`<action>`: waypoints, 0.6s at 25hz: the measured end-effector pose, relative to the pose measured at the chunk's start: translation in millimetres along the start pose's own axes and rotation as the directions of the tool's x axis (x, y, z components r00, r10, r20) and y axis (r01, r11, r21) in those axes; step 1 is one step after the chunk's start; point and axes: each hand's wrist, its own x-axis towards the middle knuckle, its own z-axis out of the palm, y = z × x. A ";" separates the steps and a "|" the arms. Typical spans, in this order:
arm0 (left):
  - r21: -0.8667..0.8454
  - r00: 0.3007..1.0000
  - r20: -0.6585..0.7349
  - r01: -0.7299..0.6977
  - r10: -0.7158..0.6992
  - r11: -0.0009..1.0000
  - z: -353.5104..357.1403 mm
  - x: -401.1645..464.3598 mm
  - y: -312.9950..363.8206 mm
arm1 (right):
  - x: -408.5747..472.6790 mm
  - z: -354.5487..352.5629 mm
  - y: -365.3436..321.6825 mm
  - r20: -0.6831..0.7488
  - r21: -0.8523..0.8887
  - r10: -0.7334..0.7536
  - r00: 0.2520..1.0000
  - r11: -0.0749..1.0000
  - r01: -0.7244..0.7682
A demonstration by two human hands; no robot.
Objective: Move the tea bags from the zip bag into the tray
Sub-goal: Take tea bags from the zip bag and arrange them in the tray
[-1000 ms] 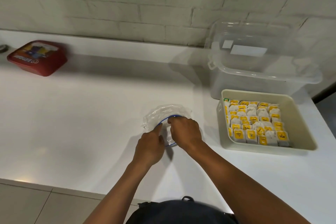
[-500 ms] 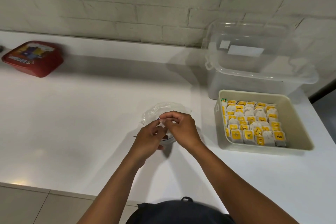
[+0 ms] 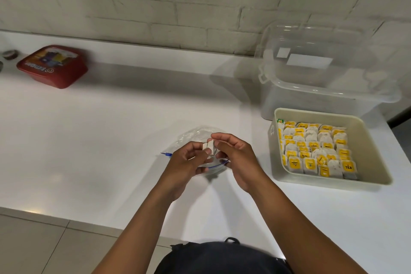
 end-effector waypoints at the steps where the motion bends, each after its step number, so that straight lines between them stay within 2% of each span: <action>1: -0.032 1.000 0.010 0.009 -0.009 0.999 0.7 -0.8 0.3 | -1.2 -0.4 0.5 0.000 0.013 0.007 1.000 1.000 -0.007; 4: -0.081 1.000 -0.012 0.025 -0.026 0.996 0.0 -3.2 4.1 | -3.9 0.2 0.5 -0.002 0.039 0.023 1.000 0.999 -0.023; 7: -0.041 0.994 -0.105 -0.042 0.038 0.998 -5.6 -2.5 12.5 | -3.9 -0.5 -3.2 -0.036 -0.006 0.020 0.999 1.000 -0.020; 11: 0.105 0.968 -0.200 -0.130 0.149 0.986 -13.5 -2.8 21.6 | -5.8 -2.2 -8.8 -0.094 -0.109 0.024 0.995 0.993 -0.034; 15: 0.258 0.943 -0.239 -0.170 0.233 0.951 -14.3 -6.4 20.0 | -10.5 -1.5 -16.1 -0.012 -0.224 0.014 1.000 0.975 -0.016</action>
